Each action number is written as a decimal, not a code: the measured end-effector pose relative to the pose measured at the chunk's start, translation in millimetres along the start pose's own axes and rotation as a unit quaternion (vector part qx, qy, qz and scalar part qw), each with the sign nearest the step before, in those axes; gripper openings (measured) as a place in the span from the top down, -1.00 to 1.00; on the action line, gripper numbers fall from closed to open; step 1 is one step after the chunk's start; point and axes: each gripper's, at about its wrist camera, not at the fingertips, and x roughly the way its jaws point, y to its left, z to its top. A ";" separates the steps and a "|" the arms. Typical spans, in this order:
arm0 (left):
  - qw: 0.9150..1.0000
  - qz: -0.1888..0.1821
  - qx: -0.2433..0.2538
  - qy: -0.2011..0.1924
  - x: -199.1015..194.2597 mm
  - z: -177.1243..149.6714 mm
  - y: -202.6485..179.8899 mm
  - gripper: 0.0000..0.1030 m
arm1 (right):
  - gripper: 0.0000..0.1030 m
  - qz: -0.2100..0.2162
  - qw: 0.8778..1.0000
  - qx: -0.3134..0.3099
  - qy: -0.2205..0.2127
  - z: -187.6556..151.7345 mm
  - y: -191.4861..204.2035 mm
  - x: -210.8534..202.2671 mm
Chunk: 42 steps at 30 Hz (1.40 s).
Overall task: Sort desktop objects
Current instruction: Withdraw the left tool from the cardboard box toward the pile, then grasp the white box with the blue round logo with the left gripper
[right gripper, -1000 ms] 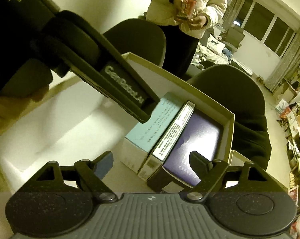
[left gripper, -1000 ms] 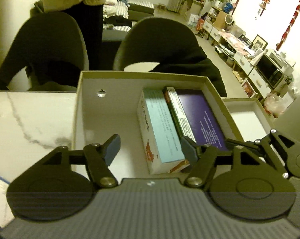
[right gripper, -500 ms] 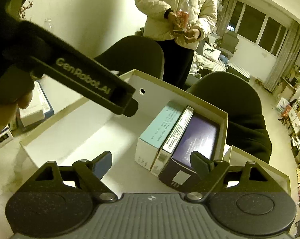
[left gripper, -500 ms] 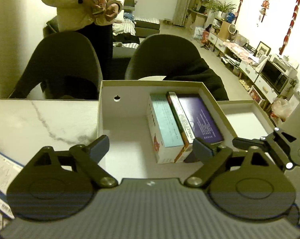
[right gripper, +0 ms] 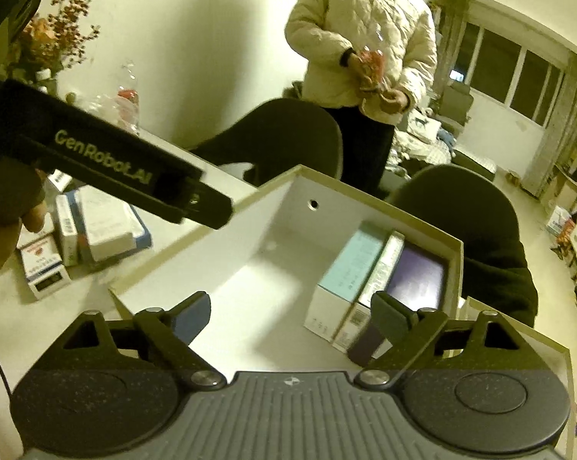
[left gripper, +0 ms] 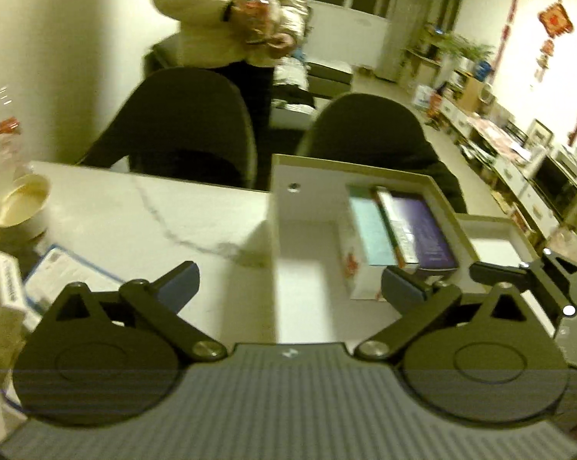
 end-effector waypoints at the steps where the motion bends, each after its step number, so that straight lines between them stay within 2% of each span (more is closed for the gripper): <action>1: 1.000 0.007 -0.008 -0.002 -2.5 -2.0 5.8 -1.00 | -0.81 0.004 1.000 0.000 -0.003 0.9 2.4 -0.1; 5: 0.999 0.035 -0.036 -0.009 -10.6 -9.6 26.5 -1.00 | -0.83 0.018 1.000 -0.002 -0.011 4.2 12.1 -0.6; 11: 0.993 0.100 -0.054 -0.006 -14.0 -25.8 61.9 -1.00 | -0.84 0.036 0.999 -0.007 -0.020 8.3 23.8 -0.4; 16: 0.984 0.170 -0.062 0.001 -14.5 -40.1 98.6 -1.00 | -0.85 0.045 0.999 -0.004 -0.022 9.6 27.5 1.6; 21: 0.974 0.217 -0.060 0.000 -15.5 -50.6 132.3 -0.99 | -0.85 0.054 0.998 -0.004 -0.021 10.1 33.3 5.5; 26: 0.968 0.243 -0.063 0.011 -10.9 -60.5 158.2 -0.92 | -0.85 0.065 0.998 -0.005 -0.019 9.4 40.9 10.4; 32: 0.966 0.250 -0.061 0.007 -2.0 -67.7 172.4 -0.75 | -0.85 0.074 0.997 -0.005 -0.015 9.6 50.4 17.6; 42: 0.962 0.271 -0.023 -0.023 16.1 -72.3 168.8 -0.52 | -0.85 0.085 0.996 -0.009 -0.009 12.3 62.3 26.4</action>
